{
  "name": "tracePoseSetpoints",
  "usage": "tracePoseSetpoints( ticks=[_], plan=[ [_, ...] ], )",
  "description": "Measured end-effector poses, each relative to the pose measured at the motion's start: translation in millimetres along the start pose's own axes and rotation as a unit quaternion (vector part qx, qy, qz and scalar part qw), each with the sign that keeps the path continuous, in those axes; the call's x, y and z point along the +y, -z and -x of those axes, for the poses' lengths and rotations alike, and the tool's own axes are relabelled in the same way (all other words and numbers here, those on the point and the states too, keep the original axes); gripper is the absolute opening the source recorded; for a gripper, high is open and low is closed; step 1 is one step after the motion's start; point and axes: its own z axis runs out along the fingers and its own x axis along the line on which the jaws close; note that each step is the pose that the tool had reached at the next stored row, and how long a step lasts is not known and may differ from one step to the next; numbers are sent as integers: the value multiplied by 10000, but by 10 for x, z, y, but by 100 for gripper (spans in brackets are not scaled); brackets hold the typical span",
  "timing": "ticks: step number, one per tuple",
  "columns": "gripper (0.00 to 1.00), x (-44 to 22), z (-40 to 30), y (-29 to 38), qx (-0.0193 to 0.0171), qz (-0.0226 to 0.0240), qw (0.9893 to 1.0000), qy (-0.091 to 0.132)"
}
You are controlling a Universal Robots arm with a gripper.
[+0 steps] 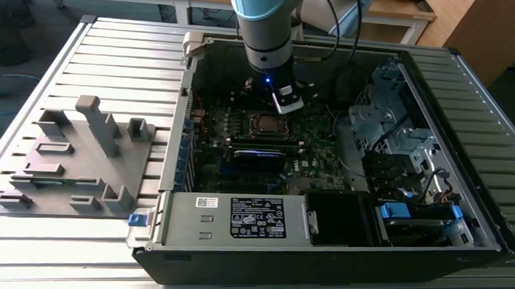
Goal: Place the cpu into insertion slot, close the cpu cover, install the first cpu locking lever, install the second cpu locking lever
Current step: 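Install the first cpu locking lever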
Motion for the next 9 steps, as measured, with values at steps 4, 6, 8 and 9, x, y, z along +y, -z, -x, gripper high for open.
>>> tracePoseSetpoints(
  ticks=[4, 6, 8, 9],
  plan=[
    [10, -4, -2, -14, -1, 1, 10000, 0],
    [10, -4, -2, -14, 0, 1, 10000, 0],
    [10, -4, -2, -15, 0, 2, 10000, 0],
    [10, -4, -3, -15, 0, 1, 10000, 0]
  ],
)
